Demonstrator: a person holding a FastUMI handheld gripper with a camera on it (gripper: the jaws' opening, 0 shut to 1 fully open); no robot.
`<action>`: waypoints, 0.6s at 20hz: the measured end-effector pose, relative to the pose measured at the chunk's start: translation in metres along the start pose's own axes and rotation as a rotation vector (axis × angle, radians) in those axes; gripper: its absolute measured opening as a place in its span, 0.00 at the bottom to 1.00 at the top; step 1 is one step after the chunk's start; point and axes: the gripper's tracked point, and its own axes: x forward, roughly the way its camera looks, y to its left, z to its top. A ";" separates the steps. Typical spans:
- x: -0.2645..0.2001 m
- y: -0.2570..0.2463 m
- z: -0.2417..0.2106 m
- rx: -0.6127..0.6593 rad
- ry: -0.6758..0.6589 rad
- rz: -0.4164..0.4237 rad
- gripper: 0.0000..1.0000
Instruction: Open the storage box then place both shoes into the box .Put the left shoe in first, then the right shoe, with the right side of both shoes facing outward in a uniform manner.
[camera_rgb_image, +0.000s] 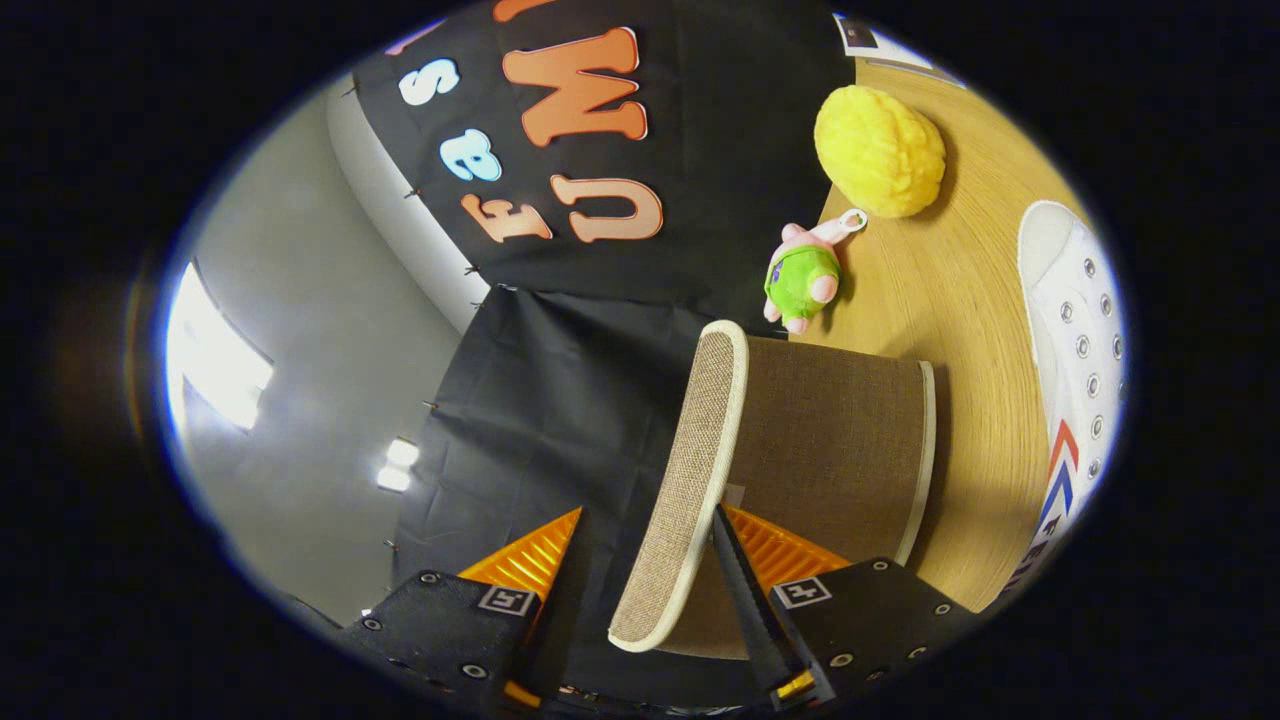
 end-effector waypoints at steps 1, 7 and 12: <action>0.006 -0.003 -0.007 0.007 0.021 -0.013 0.69; 0.032 -0.019 -0.013 0.078 0.002 -0.109 0.13; 0.043 -0.006 -0.016 0.088 -0.025 -0.106 0.00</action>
